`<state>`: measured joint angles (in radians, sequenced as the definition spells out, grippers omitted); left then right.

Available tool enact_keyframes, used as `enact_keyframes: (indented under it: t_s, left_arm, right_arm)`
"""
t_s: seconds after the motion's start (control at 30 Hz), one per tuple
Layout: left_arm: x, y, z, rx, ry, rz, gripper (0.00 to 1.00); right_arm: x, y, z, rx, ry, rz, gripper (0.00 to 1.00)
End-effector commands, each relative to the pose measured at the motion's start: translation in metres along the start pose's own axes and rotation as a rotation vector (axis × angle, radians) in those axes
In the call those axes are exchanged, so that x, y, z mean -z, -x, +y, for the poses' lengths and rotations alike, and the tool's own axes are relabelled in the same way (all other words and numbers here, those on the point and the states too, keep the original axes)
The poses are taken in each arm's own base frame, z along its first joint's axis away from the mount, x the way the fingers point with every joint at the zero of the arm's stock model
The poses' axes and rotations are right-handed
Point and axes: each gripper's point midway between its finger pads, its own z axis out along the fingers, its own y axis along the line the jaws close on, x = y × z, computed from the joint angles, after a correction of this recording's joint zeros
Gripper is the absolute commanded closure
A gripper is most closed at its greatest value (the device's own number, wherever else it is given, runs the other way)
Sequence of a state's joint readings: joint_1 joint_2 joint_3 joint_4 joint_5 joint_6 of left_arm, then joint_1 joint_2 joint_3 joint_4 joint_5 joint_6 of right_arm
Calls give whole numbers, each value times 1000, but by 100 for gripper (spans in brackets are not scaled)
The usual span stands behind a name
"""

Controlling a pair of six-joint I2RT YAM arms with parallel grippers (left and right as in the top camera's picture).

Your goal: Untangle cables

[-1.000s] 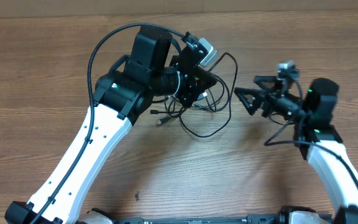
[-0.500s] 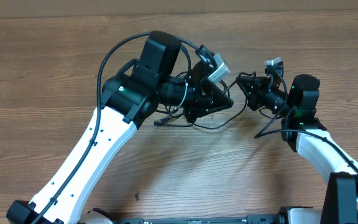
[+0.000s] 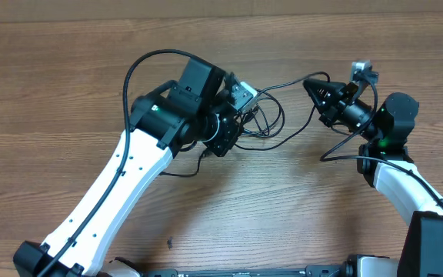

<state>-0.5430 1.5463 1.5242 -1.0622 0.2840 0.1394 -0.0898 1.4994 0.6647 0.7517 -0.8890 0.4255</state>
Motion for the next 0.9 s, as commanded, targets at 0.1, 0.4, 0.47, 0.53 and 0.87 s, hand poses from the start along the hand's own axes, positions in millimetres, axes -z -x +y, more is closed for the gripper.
enact_keyframes:
  t_s: [0.1,0.4,0.47,0.53,0.87]
  left_arm:
    - [-51,-46,27,21,79,201,96]
    - [-91,-48,18,50,-47,242,91]
    - [-95,-47,17,51,-58,237,81]
    - [-96,-46,17,50,-60,233,21]
    - [-96,-42,20,46,-49,217,0]
  right_arm:
    - [29,47,22,-76,120,-93,96]
    - [48,62,27,-150,165,-105,96]
    - [52,69,42,-143,215,-117,96]
    - [59,82,65,-134,282,-150,96]
    - [85,117,127,-141,393,-249,96]
